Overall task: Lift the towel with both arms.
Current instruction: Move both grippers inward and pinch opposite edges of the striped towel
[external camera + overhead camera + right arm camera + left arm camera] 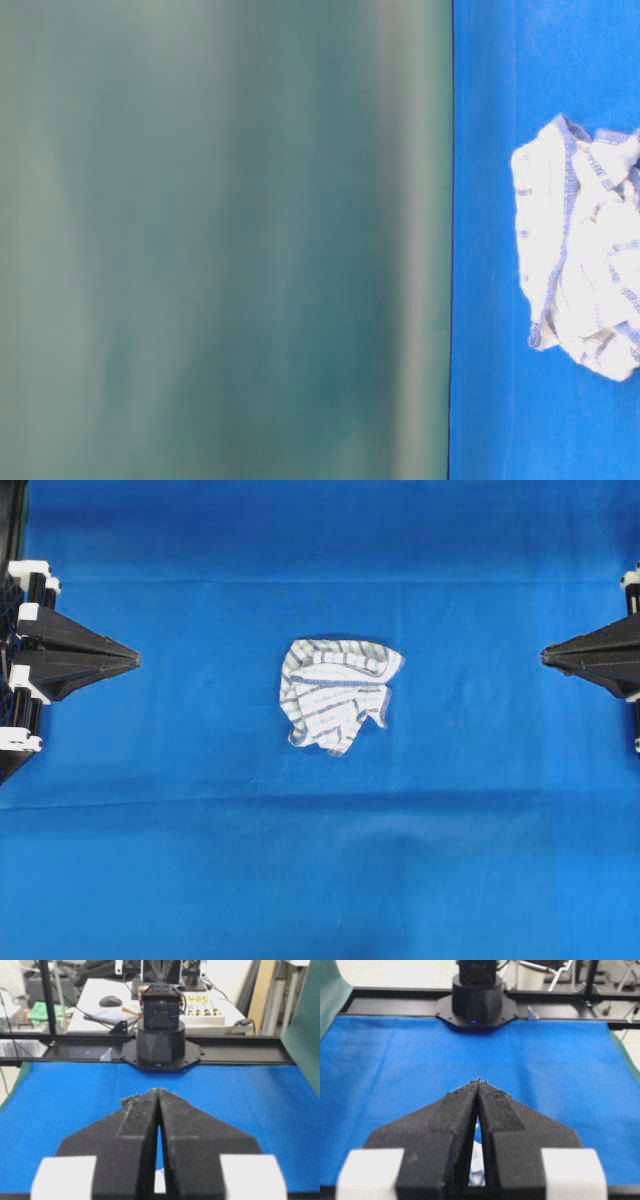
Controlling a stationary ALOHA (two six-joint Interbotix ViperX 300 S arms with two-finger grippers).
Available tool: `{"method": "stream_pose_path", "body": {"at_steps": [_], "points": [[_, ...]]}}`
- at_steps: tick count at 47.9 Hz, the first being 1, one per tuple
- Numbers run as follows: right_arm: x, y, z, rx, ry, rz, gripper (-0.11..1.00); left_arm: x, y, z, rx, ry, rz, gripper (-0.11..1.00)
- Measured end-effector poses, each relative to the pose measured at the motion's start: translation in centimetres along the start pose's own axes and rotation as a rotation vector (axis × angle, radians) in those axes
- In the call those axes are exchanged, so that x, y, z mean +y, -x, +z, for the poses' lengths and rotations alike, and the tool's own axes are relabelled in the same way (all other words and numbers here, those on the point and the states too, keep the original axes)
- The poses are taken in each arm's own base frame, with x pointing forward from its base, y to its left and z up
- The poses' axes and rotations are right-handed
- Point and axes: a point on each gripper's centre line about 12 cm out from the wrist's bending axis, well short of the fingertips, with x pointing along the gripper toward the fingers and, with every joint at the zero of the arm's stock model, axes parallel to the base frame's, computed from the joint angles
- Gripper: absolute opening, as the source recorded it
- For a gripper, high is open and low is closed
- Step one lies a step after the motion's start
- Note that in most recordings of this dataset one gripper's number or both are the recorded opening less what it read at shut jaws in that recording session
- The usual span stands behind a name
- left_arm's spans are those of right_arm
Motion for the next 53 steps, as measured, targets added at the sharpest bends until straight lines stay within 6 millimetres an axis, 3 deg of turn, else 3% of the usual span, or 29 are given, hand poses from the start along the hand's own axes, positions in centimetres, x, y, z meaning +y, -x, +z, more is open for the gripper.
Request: {"method": "stream_pose_path", "body": {"at_steps": [7, 15, 32, 36, 47, 50, 53], "points": [[0.0, -0.6, -0.8, 0.054, 0.006, -0.001, 0.0, 0.0, -0.4, -0.6, 0.028, 0.016, 0.004, 0.0], [0.0, -2.5, -2.5, 0.19, 0.004, -0.001, 0.0, 0.1, -1.8, -2.6, 0.112, 0.007, 0.005, 0.0], [-0.6, -7.2, -8.5, 0.459, -0.008, -0.022, 0.0, 0.1, -6.0, -8.2, 0.319, 0.005, 0.008, 0.02], [-0.7, -8.6, -9.8, 0.511, -0.01, -0.024, 0.03, 0.1, -7.0, -9.6, 0.373, 0.005, 0.008, 0.16], [-0.9, -11.5, -13.5, 0.629, -0.013, -0.03, 0.63, 0.1, -9.4, -13.3, 0.499, 0.004, 0.01, 0.82], [-1.2, -11.9, -14.5, 0.658, -0.015, -0.036, 0.68, 0.2, -9.9, -14.3, 0.525, -0.002, 0.01, 0.9], [-1.4, -12.5, -15.6, 0.687, -0.017, -0.044, 0.65, 0.4, -10.5, -15.4, 0.549, 0.004, 0.02, 0.9]]}}
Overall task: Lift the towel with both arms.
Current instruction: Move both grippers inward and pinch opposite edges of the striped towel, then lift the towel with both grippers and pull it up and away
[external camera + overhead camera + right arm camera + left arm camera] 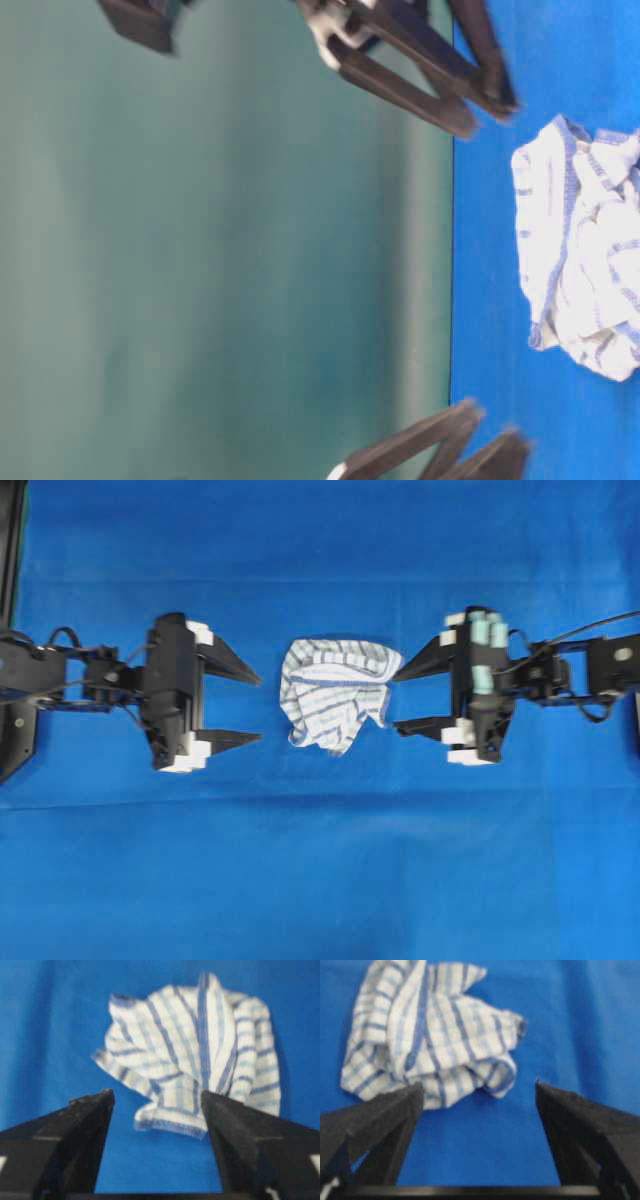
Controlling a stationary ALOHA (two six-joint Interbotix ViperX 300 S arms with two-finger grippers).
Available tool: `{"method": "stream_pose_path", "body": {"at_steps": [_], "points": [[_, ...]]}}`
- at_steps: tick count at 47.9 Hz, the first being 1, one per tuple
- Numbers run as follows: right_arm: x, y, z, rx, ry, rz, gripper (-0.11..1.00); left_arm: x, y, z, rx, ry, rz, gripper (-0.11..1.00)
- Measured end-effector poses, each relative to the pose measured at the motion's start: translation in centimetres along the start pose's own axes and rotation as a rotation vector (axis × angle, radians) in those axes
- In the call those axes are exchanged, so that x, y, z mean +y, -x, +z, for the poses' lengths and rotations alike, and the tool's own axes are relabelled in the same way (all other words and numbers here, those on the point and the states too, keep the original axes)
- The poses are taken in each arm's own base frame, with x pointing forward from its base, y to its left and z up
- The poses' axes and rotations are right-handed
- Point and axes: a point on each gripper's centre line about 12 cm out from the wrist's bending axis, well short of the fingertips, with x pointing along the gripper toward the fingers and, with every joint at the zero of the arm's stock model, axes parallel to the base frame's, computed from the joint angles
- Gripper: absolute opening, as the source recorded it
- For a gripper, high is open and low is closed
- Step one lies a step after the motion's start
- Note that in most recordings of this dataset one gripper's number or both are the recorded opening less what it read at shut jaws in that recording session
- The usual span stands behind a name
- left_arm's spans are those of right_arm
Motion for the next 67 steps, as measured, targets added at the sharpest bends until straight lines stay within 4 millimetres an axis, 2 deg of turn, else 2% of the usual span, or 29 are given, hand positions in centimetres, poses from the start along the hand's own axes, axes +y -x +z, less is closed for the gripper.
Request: {"method": "stream_pose_path", "body": {"at_steps": [18, 30, 33, 36, 37, 41, 44, 47, 58, 62, 67], "points": [[-1.4, -4.6, -2.9, 0.13, -0.025, -0.032, 0.65, 1.1, -4.7, -3.6, 0.061, 0.013, 0.031, 0.9], [-1.6, -5.3, -3.3, 0.146, -0.025, -0.034, 0.63, 1.2, -6.3, -4.2, 0.086, 0.012, 0.031, 0.86], [-1.6, -5.3, -3.3, 0.146, -0.02, -0.035, 0.6, 1.4, -6.4, -4.2, 0.092, 0.012, 0.036, 0.79], [-1.6, -5.3, -3.3, 0.146, -0.022, -0.035, 0.54, 1.6, -6.4, -4.3, 0.101, 0.021, 0.042, 0.65], [-1.6, -5.3, -3.3, 0.146, -0.02, -0.035, 0.5, 1.7, -6.4, -4.4, 0.107, 0.021, 0.044, 0.6], [-1.6, -5.3, -3.3, 0.146, -0.017, -0.035, 0.23, 2.0, -6.3, -4.5, 0.124, 0.024, 0.05, 0.31], [-1.6, -5.3, -3.3, 0.146, -0.016, -0.034, 0.06, 2.1, -6.3, -4.7, 0.135, 0.023, 0.053, 0.15], [-1.7, -5.3, -3.3, 0.146, -0.017, -0.036, 0.03, 2.2, -6.3, -4.7, 0.139, 0.026, 0.056, 0.03], [-1.6, -4.9, -2.7, 0.13, -0.022, -0.035, 0.03, 2.3, -5.8, -4.1, 0.158, 0.035, 0.058, 0.03], [-1.6, -4.1, -1.7, 0.112, -0.023, -0.035, 0.03, 2.3, -5.0, -3.0, 0.152, 0.034, 0.058, 0.03], [-1.6, -2.6, 0.1, 0.08, -0.024, -0.036, 0.03, 2.4, -3.4, -0.7, 0.125, 0.037, 0.062, 0.03]]}}
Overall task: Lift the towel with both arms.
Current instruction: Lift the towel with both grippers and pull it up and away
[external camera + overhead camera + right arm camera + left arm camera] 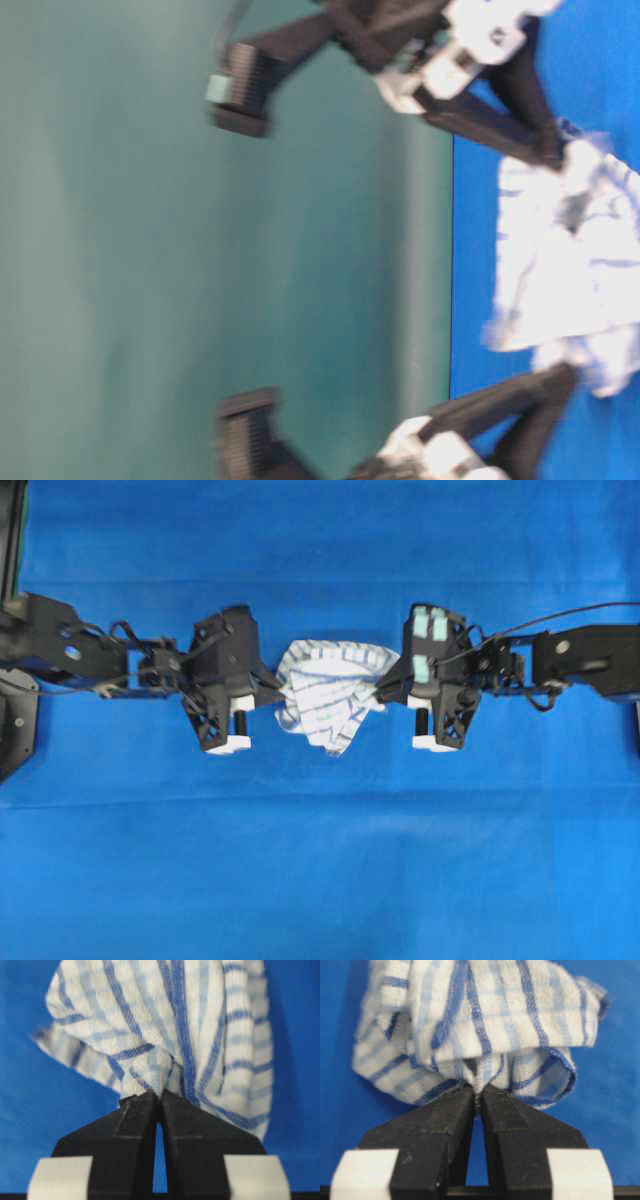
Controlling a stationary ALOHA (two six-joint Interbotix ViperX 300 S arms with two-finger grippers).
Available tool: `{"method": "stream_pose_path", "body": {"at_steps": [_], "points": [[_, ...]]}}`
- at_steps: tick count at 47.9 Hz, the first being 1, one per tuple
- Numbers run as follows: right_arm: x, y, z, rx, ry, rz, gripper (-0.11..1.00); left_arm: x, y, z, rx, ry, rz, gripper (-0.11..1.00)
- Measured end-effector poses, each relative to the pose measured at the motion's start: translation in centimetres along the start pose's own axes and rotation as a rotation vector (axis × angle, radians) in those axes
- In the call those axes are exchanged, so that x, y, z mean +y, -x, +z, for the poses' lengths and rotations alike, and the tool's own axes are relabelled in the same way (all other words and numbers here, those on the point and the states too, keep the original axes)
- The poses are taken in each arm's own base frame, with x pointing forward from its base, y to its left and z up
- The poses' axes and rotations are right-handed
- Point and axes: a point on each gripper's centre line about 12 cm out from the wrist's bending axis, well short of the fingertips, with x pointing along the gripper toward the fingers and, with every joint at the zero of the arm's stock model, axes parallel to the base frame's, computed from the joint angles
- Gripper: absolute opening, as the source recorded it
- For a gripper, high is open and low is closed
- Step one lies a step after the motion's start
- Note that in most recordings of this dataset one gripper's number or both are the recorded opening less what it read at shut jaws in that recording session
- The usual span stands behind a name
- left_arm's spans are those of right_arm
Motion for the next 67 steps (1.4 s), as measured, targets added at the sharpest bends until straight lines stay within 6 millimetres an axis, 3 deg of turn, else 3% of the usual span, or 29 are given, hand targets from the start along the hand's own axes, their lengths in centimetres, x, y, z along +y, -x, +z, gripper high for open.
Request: {"method": "stream_pose_path", "body": {"at_steps": [16, 38, 52, 59, 67], "points": [[-0.8, 6.9, 7.4, -0.167, -0.007, -0.02, 0.03, 1.0, 7.9, 6.3, -0.097, 0.022, 0.024, 0.03], [-2.1, 14.7, 15.9, -0.28, 0.053, -0.08, 0.03, 2.0, 17.8, 14.2, -0.267, 0.032, 0.058, 0.03], [-2.2, 18.3, 19.5, -0.346, 0.074, -0.104, 0.03, 2.3, 20.8, 18.0, -0.324, -0.007, 0.078, 0.03], [-2.3, 18.9, 19.9, -0.351, 0.072, -0.106, 0.03, 2.3, 21.5, 19.1, -0.335, -0.012, 0.079, 0.03], [-2.2, 18.9, 19.8, -0.343, 0.071, -0.105, 0.03, 2.4, 21.0, 18.9, -0.312, -0.011, 0.078, 0.03]]}}
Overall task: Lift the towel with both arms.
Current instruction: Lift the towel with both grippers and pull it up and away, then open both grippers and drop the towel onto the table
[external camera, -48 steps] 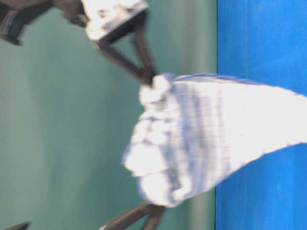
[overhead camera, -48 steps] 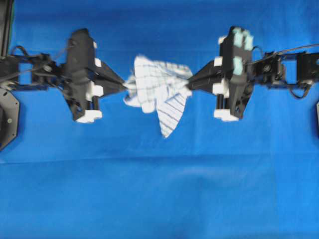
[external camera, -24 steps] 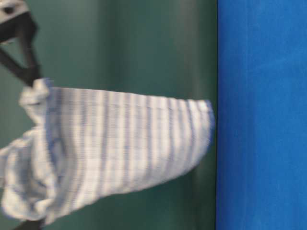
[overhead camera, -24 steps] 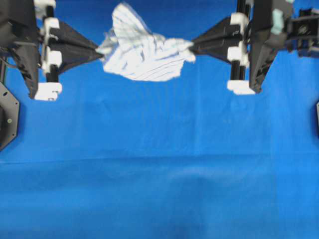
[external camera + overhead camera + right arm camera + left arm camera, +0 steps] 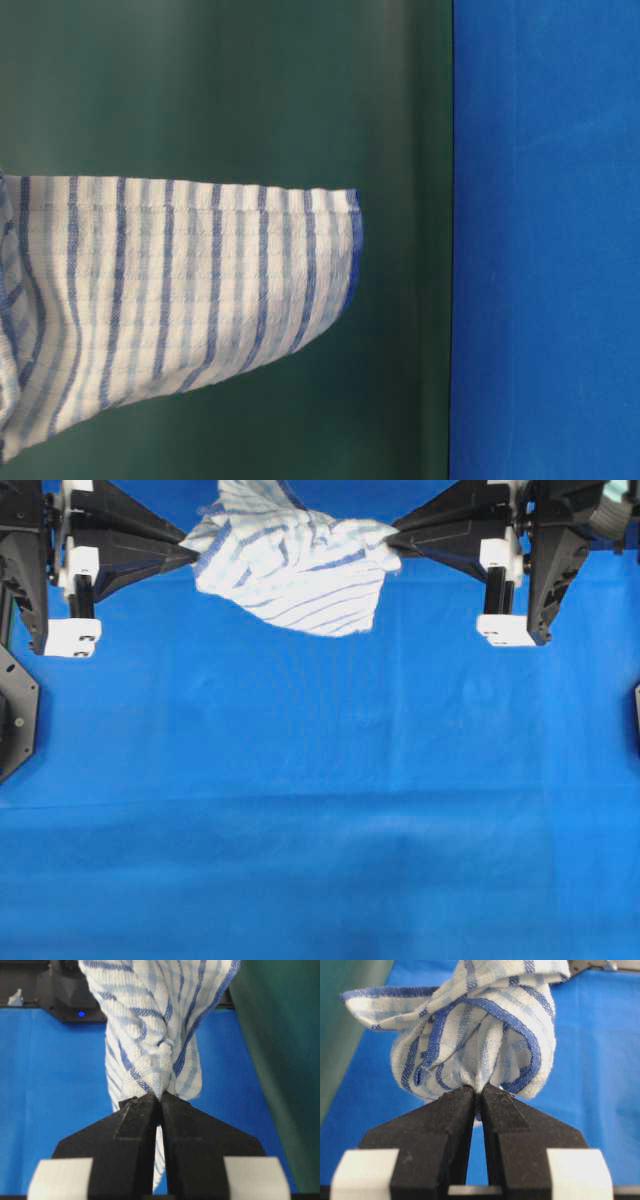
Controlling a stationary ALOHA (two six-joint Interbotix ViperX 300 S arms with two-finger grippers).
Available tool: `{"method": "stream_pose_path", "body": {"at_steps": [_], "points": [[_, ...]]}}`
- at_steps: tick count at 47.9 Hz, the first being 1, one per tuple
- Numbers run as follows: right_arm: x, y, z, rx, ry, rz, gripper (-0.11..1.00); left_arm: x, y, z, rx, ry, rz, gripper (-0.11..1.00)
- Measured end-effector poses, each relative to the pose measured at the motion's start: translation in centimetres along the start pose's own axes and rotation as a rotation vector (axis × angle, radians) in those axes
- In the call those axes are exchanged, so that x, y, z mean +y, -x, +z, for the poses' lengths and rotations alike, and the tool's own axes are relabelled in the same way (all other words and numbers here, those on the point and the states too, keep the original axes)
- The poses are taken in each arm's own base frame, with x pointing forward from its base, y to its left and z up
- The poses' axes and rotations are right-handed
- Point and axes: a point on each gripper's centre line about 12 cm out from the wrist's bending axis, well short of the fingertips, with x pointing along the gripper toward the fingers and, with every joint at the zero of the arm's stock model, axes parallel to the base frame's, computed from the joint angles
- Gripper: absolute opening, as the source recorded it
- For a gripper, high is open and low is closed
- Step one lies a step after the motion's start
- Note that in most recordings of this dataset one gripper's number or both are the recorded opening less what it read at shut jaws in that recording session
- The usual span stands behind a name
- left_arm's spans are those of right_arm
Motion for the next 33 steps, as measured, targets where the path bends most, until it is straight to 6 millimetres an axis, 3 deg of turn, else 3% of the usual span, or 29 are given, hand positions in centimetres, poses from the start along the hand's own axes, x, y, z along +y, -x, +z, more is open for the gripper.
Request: {"method": "stream_pose_path", "body": {"at_steps": [17, 21, 29, 33], "points": [[-0.1, 0.3, 0.1, -0.006, 0.001, -0.002, 0.03, -0.6, -0.5, 0.0, 0.004, 0.0, -0.021, 0.07], [-0.1, 0.6, 0.3, -0.014, -0.004, -0.004, 0.07, -0.7, -0.6, 0.0, 0.004, 0.001, -0.026, 0.28], [-0.1, 0.9, 0.4, -0.02, -0.008, -0.004, 0.57, -1.0, -0.6, 0.1, -0.004, -0.001, -0.035, 0.77], [-0.1, 0.9, 0.5, -0.021, -0.005, -0.004, 0.69, -1.1, -0.5, 0.2, -0.01, -0.001, -0.037, 0.92]]}}
